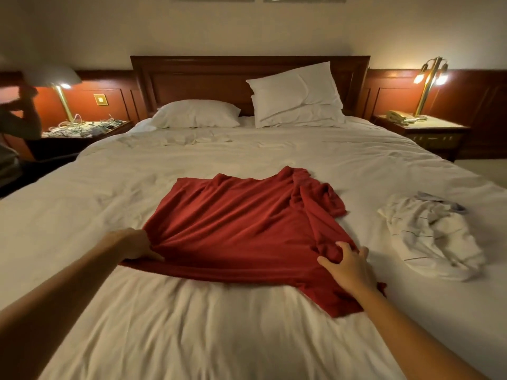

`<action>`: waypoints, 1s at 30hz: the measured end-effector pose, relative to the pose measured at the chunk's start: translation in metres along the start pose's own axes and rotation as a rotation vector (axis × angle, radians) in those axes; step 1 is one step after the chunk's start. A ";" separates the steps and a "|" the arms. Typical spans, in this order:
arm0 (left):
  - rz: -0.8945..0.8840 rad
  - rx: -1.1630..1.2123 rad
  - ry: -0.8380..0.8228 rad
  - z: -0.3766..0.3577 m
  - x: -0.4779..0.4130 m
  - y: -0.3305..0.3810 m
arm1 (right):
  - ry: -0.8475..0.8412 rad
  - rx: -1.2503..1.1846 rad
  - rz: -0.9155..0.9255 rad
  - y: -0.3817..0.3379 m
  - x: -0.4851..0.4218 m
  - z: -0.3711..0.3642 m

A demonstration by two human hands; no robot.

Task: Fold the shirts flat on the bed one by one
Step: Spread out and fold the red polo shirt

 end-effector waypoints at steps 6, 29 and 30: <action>-0.040 0.038 0.312 0.001 0.011 0.058 | -0.293 -0.588 -0.048 0.012 0.007 0.026; -0.176 0.385 0.099 -0.084 0.010 0.140 | -0.350 0.065 0.808 -0.022 0.108 0.039; -0.161 0.415 0.082 -0.081 0.008 0.141 | -0.419 0.036 0.799 -0.028 0.104 0.038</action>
Point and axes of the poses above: each hand's wrist, its own x-axis away from the middle knuckle, its own z-axis out of the back of the hand, y = z × x, the point moved 7 cm from there along -x, towards the middle knuckle, and after that the axes turned 6 degrees about y, right-handed, at the moved point
